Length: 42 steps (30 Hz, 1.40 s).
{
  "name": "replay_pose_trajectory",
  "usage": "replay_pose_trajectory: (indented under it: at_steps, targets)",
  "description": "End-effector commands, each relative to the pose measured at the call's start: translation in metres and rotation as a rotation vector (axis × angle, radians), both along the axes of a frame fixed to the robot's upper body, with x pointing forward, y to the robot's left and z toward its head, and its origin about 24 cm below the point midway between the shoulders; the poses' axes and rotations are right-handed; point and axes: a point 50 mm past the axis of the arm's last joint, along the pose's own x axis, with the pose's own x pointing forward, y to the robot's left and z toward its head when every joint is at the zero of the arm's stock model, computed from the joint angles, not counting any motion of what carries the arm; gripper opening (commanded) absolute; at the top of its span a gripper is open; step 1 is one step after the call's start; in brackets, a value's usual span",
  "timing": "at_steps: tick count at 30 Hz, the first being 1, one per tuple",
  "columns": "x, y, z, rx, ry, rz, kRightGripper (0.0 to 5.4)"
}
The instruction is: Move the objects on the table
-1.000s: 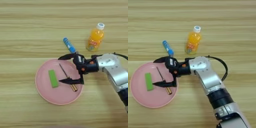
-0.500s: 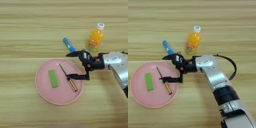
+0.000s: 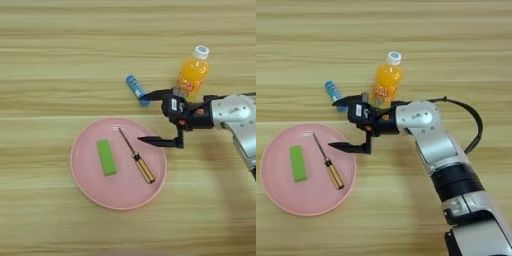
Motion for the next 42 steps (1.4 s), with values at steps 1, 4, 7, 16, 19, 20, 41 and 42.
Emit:
replay_pose_trajectory:
  at_steps: [1,4,7,16,19,20,41,42]
  targets:
    - [0.01,-0.008,0.025,-0.037,-0.125,-0.013,5.35]
    - [0.01,-0.012,0.024,-0.057,-0.127,-0.014,5.35]
    - [0.009,-0.015,0.023,-0.085,-0.128,-0.011,5.35]
    - [0.006,-0.023,0.018,-0.19,-0.145,0.027,5.35]
    - [0.004,-0.024,0.014,-0.219,-0.144,0.048,5.35]
    - [0.003,-0.024,0.013,-0.225,-0.145,0.052,5.35]
    - [0.013,-0.044,0.03,-0.268,-0.22,-0.005,5.35]
    - [0.014,-0.045,0.032,-0.269,-0.223,-0.007,5.35]
